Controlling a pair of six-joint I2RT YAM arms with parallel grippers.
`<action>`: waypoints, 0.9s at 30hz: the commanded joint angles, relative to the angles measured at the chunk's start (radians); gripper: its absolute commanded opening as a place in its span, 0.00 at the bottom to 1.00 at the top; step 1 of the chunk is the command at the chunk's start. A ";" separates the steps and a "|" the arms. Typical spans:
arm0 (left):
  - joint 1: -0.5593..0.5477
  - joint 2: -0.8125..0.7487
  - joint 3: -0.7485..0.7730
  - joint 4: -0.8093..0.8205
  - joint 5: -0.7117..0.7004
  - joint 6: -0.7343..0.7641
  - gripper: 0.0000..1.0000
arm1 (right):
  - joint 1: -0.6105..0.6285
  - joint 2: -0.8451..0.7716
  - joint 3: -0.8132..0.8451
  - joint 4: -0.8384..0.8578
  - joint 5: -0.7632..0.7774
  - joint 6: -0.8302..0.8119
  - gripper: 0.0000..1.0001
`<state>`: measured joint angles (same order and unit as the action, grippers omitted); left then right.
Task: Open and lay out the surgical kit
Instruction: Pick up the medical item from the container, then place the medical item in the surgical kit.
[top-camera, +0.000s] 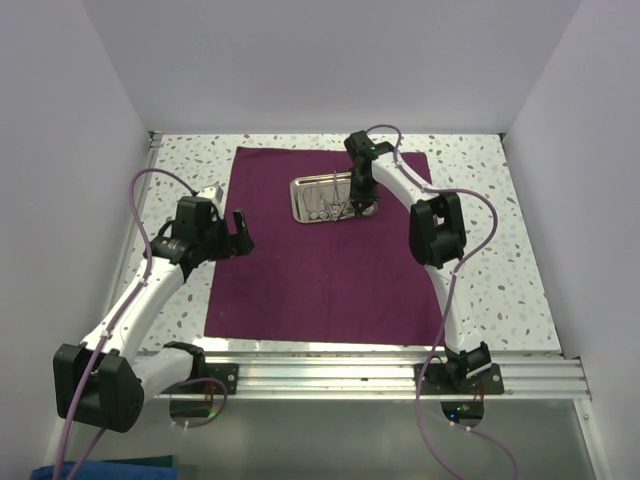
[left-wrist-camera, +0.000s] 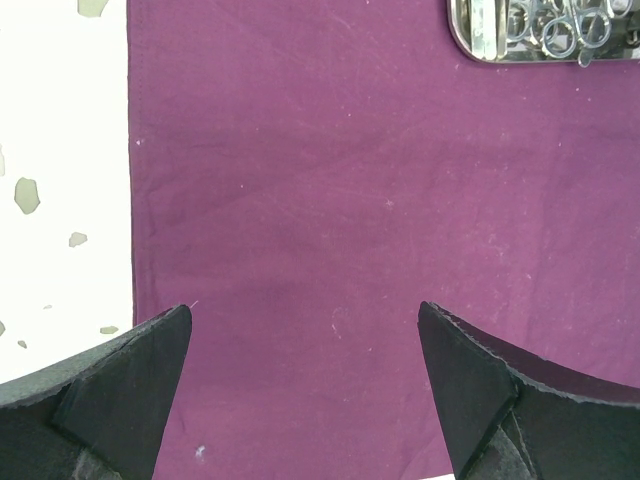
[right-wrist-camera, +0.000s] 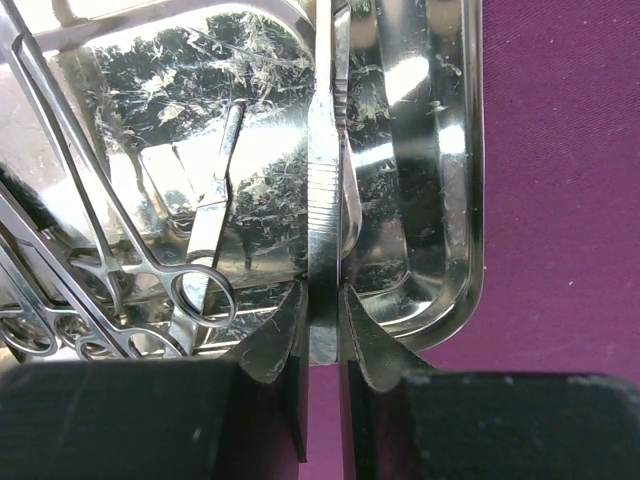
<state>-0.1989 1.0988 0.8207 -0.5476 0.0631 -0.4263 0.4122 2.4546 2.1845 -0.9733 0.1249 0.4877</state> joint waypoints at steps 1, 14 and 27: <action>-0.005 0.004 -0.006 0.006 -0.008 0.017 0.99 | 0.002 0.020 0.031 -0.030 0.041 -0.017 0.00; -0.004 0.024 -0.028 0.028 0.007 0.015 0.99 | -0.003 -0.183 0.081 -0.048 0.082 -0.069 0.00; -0.004 0.027 -0.049 0.048 0.024 0.017 0.99 | 0.000 -0.821 -0.884 0.146 0.006 0.035 0.00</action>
<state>-0.1989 1.1275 0.7868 -0.5377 0.0715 -0.4259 0.4122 1.7313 1.4647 -0.8886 0.1593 0.4709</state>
